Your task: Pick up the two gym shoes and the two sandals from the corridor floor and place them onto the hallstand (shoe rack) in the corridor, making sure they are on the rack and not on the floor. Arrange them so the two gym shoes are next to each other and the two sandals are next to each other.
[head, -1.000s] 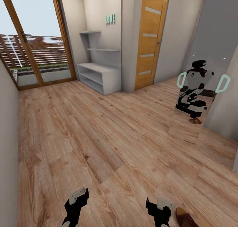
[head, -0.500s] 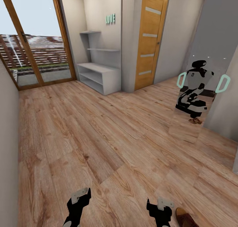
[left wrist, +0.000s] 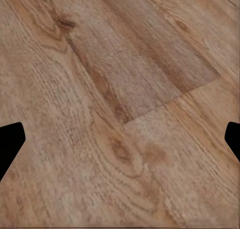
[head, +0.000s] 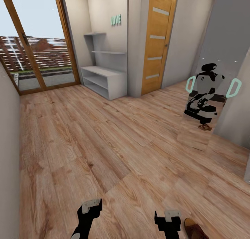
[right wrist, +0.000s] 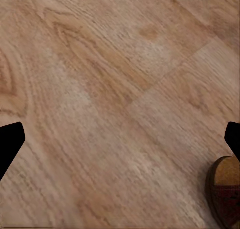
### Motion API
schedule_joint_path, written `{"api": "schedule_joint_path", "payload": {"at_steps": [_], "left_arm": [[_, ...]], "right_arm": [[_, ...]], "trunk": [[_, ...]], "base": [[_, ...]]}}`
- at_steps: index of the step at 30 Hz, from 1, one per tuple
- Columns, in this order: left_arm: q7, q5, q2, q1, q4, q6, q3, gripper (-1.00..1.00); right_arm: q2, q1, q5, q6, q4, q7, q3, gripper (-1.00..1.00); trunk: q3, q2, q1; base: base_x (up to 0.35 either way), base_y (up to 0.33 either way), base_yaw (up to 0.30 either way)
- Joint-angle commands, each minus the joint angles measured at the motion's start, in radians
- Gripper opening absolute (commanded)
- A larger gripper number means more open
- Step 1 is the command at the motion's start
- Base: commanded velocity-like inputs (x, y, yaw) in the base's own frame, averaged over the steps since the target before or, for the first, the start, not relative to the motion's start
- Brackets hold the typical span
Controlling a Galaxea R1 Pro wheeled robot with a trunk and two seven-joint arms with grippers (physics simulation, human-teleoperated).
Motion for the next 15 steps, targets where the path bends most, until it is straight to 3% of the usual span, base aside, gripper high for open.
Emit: {"api": "schedule_joint_path", "payload": {"at_steps": [1, 15], "left_arm": [[0.0, 0.0, 0.0, 0.0, 0.0, 0.0, -0.003, 1.0], [0.001, 0.002, 0.002, 0.0, 0.0, -0.001, -0.013, 1.0]], "right_arm": [[0.0, 0.0, 0.002, -0.002, 0.0, 0.0, 0.0, 1.0], [-0.002, 0.0, 0.004, -0.025, 0.013, 0.0, -0.003, 1.0]], "trunk": [[0.0, 0.0, 0.0], [0.0, 0.0, 0.0]], "base": [[-0.135, 0.0, 0.0], [-0.237, 0.0, 0.0]]}}
